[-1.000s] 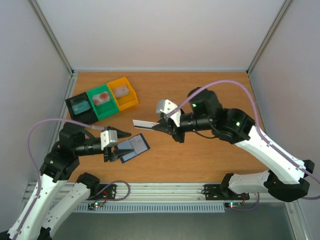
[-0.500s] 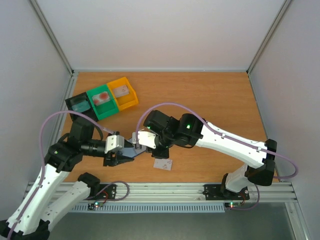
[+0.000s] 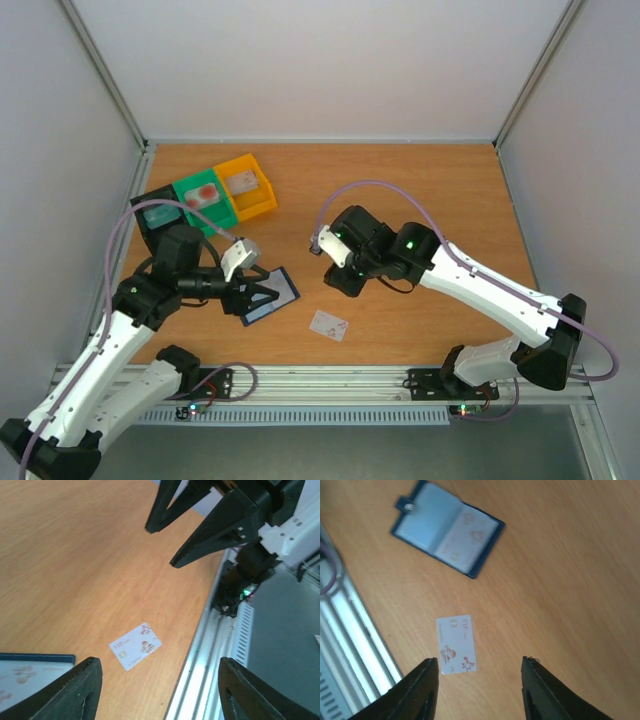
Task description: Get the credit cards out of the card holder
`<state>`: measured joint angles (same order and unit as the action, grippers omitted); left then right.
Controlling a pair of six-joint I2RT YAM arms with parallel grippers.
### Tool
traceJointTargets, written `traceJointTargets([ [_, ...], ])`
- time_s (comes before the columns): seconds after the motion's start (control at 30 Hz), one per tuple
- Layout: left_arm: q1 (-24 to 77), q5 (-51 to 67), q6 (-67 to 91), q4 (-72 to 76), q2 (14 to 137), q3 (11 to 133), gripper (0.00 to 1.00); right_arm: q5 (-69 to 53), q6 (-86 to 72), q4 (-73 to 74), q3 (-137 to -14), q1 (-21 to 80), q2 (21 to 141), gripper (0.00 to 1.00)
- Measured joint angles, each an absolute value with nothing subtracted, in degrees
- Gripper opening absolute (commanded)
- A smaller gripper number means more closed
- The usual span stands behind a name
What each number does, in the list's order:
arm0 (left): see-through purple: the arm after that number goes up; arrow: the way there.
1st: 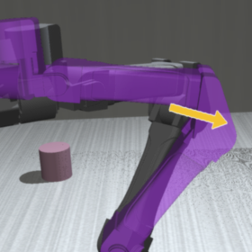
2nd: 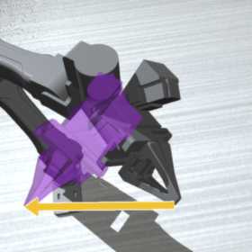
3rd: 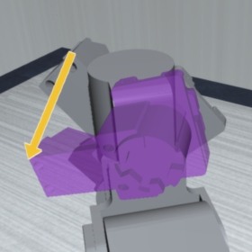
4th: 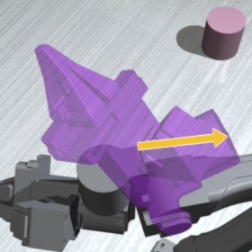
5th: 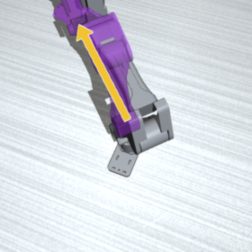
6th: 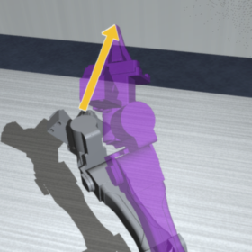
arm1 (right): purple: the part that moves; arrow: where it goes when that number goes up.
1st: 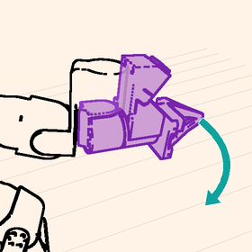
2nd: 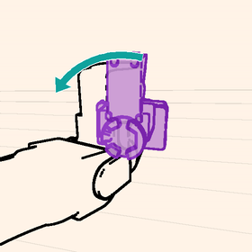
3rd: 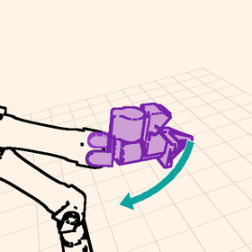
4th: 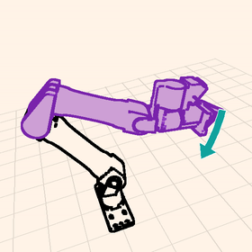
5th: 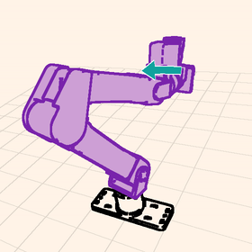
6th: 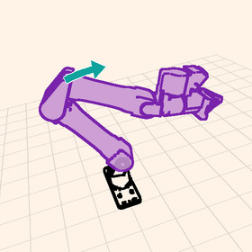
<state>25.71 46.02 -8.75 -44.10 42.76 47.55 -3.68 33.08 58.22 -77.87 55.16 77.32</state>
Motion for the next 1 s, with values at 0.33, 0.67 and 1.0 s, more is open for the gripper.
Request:
traceJointTargets([
  [0.33, 23.2, 25.6, 16.7, -41.9, 45.6, 43.7, 0.77, 4.3, 22.2, 55.2, -73.7, 48.9, 83.6, 0.59],
  [0.67, 20.8, 23.6, 34.0, -41.9, 47.2, 33.7, 0.79, 2.7, 17.4, 56.3, -72.5, 53.7, 96.0, 0.78],
  [1.0, 18.3, 22.6, 37.8, -40.9, 44.3, 32.5, 0.80, -1.6, 18.2, 58.6, -72.8, 62.0, 108.4, 0.97],
])
